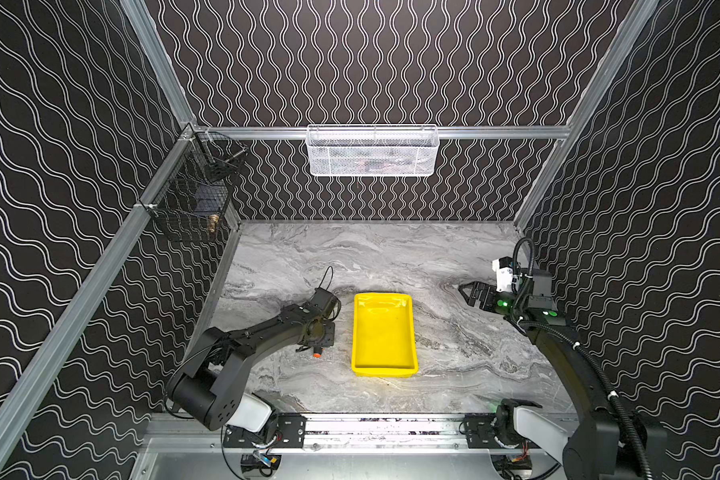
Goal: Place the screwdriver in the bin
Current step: 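Lower the left gripper and close it on the black-orange screwdriver handle, then lift the screwdriver with the left gripper and rotate it toward the tray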
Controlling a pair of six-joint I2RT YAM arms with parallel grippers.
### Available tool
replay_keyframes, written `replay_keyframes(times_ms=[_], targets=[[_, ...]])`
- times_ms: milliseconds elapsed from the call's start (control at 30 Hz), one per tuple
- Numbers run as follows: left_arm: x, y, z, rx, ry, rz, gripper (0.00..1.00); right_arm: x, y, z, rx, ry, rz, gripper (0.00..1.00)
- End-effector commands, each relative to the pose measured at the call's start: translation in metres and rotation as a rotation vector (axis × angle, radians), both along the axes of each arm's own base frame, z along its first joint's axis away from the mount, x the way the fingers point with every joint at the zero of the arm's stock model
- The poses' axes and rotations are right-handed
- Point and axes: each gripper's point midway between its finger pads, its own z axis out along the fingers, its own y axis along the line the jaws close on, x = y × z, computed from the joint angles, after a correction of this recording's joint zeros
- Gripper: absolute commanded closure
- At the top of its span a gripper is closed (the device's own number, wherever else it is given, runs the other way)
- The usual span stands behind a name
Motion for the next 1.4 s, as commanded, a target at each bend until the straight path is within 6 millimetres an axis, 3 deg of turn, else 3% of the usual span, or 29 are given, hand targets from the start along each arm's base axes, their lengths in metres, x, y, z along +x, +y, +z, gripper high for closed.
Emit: replay_keyframes(times_ms=[0,300,467,633,700,767,967,1100,1367], targets=[[0.001,0.001,0.008,0.009,-0.007,-0.012,1.00,0.003,0.001,0.006,-0.002,-0.035,0.010,0.01],[0.003,0.002,0.028,0.010,-0.038,-0.019,1.00,0.003,0.002,0.005,0.000,-0.023,0.017,0.01],[0.001,0.006,0.023,0.032,-0.027,-0.012,0.99,0.003,0.003,0.004,0.003,-0.023,0.018,0.01],[-0.001,0.002,0.013,0.008,0.005,0.015,0.83,0.002,0.002,0.005,0.002,-0.029,0.015,0.01],[0.000,-0.002,0.016,-0.025,-0.006,0.038,0.71,0.002,0.002,0.005,0.000,-0.026,0.017,0.01],[0.001,-0.007,0.024,-0.075,-0.019,0.071,0.57,0.002,0.002,0.005,0.001,-0.024,0.016,0.01],[0.001,-0.014,0.055,-0.202,-0.080,0.163,0.33,0.003,0.002,0.005,0.002,-0.025,0.017,0.00],[0.004,-0.021,0.064,-0.257,-0.096,0.186,0.23,0.004,0.003,0.005,0.008,-0.024,0.021,0.01],[0.024,-0.039,0.031,-0.281,-0.012,0.284,0.16,0.003,0.004,0.007,0.010,-0.030,0.027,0.01]])
